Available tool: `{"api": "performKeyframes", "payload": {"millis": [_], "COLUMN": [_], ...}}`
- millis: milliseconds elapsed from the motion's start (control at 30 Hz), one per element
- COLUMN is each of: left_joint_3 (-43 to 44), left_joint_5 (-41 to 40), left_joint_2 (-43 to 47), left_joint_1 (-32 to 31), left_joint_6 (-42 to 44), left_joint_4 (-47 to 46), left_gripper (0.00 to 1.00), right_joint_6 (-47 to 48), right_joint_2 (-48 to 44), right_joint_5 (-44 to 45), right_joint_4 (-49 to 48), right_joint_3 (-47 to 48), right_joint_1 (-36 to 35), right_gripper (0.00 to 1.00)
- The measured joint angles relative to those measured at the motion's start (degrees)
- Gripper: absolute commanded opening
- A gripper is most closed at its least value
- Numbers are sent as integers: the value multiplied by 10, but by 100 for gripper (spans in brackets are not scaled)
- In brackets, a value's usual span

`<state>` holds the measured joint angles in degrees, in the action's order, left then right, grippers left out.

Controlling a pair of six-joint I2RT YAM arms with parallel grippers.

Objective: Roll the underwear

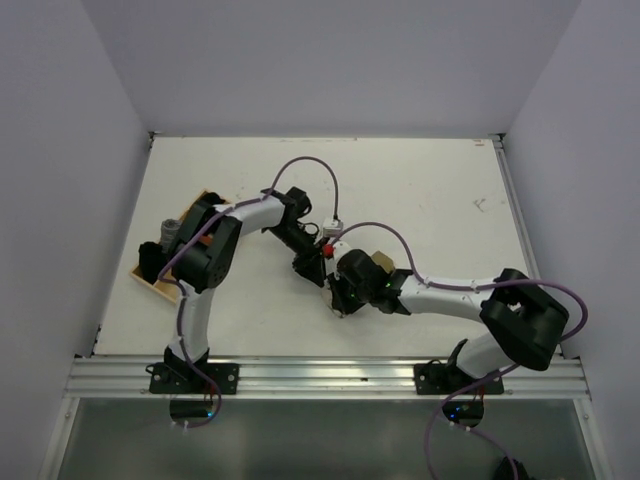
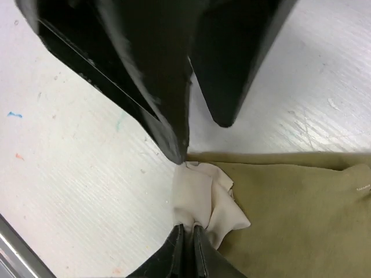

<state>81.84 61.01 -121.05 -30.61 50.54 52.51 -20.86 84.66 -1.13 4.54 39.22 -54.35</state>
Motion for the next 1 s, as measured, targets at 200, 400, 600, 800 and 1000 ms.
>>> {"api": "performKeyframes", "payload": {"millis": [200,400,600,800,1000], "left_joint_3": [-14,-74,-146,-194,-130], "left_joint_5": [-5,-60,-155,-293,-285], "left_joint_2": [27,116,224,374,377], "left_joint_1": [17,70,104,111,113], "left_joint_6": [-11,-85,-185,-318,-348], "left_joint_4": [-17,-111,-255,-425,-466], "left_gripper": [39,39,39,37,35], "right_joint_6": [-29,-49,-82,-128,-192], "right_joint_2": [-17,-35,-18,50,80], "right_joint_5": [-23,-80,-194,-303,-374], "right_joint_4": [-29,-66,-149,-288,-432], "right_joint_3": [-29,-65,-103,-127,-193], "right_joint_1": [20,57,119,132,133], "right_gripper": [0,0,0,0,0]}}
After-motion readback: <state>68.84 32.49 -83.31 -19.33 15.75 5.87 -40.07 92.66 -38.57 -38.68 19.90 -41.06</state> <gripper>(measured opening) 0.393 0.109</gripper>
